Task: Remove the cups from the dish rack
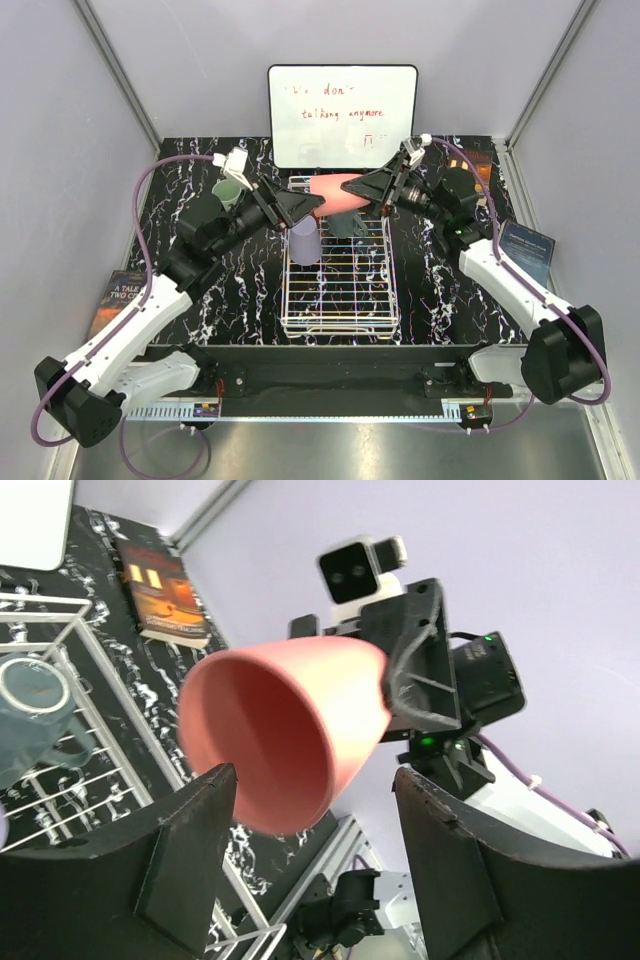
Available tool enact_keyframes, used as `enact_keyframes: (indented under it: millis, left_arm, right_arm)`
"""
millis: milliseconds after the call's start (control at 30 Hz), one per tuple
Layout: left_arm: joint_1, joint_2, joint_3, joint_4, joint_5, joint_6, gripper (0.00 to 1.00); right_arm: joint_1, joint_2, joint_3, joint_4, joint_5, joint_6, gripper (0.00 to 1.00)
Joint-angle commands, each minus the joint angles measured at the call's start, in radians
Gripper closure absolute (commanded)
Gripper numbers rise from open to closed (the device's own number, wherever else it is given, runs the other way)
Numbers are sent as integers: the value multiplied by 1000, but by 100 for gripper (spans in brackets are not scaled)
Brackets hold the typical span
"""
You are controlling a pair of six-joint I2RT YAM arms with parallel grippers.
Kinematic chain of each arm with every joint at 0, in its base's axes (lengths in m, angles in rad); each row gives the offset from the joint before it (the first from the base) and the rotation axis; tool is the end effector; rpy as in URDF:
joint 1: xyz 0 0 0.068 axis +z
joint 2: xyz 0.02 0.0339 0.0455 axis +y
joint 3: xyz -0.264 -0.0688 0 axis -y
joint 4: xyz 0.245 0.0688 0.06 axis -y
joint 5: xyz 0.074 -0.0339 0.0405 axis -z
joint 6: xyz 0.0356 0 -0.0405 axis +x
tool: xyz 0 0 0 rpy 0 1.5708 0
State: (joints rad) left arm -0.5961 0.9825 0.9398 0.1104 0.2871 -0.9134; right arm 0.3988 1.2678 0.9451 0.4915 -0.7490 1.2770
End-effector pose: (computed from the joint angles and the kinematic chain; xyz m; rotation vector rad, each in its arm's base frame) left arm 0.1836 -0.1368 0.3899 -0.0087 1.6832 -1.3947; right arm 0.2590 0.1354 0.3615 0.0057 1.7573 1.8218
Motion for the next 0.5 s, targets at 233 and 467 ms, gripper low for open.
enact_keyframes:
  millis: [233,467]
  left_arm:
    - [-30,79,4,176,93,-38,54]
    - [-31,79,13,111,78,-10,100]
  right_arm:
    - [94,62,90,91,-47,7,100]
    - [94,45,107,29,-44,-33,90]
